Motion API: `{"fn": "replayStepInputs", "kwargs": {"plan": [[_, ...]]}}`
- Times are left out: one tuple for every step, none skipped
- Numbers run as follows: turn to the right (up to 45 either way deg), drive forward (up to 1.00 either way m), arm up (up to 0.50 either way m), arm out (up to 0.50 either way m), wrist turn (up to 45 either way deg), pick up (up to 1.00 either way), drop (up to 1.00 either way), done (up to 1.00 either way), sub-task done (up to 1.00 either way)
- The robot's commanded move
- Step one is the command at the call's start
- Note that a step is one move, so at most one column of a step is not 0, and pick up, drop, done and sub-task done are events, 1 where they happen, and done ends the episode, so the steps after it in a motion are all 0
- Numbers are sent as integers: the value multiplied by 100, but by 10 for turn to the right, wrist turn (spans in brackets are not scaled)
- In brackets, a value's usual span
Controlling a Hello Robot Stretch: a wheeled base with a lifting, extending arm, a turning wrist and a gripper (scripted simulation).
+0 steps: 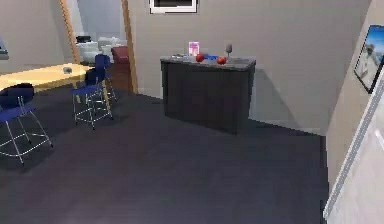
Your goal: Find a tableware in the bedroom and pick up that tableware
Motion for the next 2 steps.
{"fn": "replayStepInputs", "kwargs": {"plan": [[-360,0,0,0,0,0,0,0,0],[0,25,0,0,0,0,0,0,0]]}}
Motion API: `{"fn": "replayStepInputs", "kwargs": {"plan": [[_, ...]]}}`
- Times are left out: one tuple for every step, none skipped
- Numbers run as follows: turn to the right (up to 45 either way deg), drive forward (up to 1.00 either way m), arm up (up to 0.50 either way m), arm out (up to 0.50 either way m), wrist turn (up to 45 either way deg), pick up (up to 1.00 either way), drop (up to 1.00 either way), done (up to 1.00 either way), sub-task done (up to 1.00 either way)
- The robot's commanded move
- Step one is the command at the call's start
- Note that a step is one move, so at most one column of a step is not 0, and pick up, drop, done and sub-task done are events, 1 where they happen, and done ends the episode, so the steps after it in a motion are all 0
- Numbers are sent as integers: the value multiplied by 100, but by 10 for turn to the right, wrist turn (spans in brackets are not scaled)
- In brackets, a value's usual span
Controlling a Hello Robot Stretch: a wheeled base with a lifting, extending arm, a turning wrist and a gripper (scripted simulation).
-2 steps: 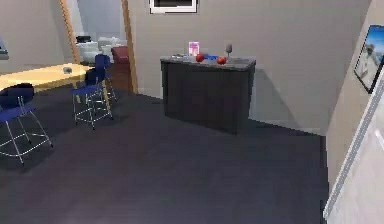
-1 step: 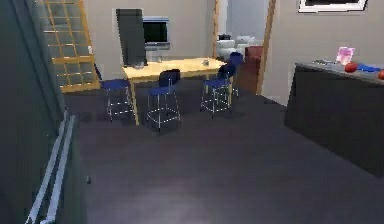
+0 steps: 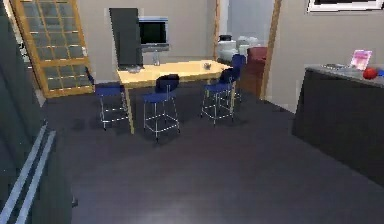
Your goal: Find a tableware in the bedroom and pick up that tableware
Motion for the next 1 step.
{"fn": "replayStepInputs", "kwargs": {"plan": [[150,0,0,0,0,0,0,0,0]]}}
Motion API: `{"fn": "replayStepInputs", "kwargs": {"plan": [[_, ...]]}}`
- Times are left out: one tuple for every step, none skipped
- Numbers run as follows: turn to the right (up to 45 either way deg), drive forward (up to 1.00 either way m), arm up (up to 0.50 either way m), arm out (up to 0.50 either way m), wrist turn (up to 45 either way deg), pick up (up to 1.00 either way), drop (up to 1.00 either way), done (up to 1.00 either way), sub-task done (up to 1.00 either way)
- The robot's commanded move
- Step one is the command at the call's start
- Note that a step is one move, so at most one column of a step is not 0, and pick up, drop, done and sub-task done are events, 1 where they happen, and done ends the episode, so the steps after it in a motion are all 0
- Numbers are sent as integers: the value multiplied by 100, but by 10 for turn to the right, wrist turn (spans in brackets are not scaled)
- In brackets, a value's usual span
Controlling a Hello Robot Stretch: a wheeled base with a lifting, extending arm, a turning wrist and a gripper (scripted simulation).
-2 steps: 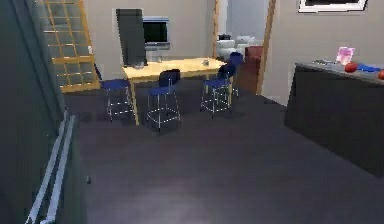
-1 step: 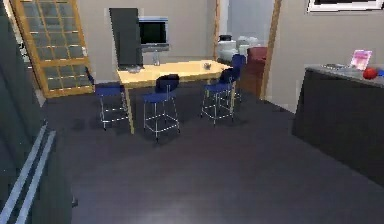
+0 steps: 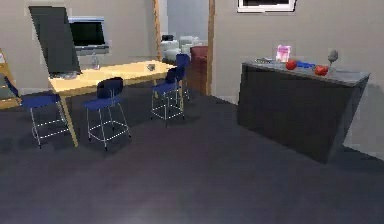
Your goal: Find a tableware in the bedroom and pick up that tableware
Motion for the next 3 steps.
{"fn": "replayStepInputs", "kwargs": {"plan": [[0,25,0,0,0,0,0,0,0],[-420,0,0,0,0,0,0,0,0],[0,100,0,0,0,0,0,0,0]]}}
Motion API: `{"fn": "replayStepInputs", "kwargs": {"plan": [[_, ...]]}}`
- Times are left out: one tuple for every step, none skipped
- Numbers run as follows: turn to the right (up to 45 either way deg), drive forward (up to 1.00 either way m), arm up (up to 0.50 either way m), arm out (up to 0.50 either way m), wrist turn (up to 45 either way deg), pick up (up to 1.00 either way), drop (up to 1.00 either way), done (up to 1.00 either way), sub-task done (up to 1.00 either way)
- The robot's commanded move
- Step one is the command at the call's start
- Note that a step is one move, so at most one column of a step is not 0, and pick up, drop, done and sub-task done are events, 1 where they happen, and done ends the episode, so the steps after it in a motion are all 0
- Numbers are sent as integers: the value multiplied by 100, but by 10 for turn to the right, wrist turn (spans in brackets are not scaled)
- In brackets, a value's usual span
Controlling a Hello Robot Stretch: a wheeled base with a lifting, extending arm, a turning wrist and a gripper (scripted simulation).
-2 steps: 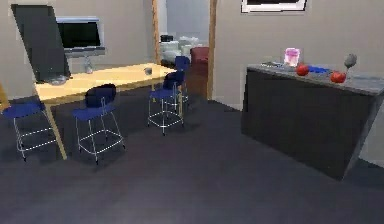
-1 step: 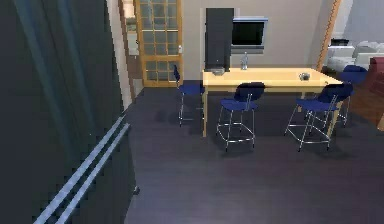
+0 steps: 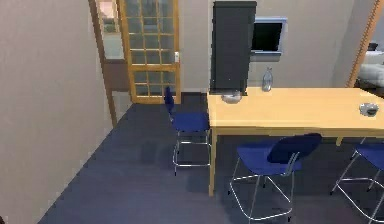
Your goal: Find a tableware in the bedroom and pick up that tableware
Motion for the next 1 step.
{"fn": "replayStepInputs", "kwargs": {"plan": [[-60,0,0,0,0,0,0,0,0]]}}
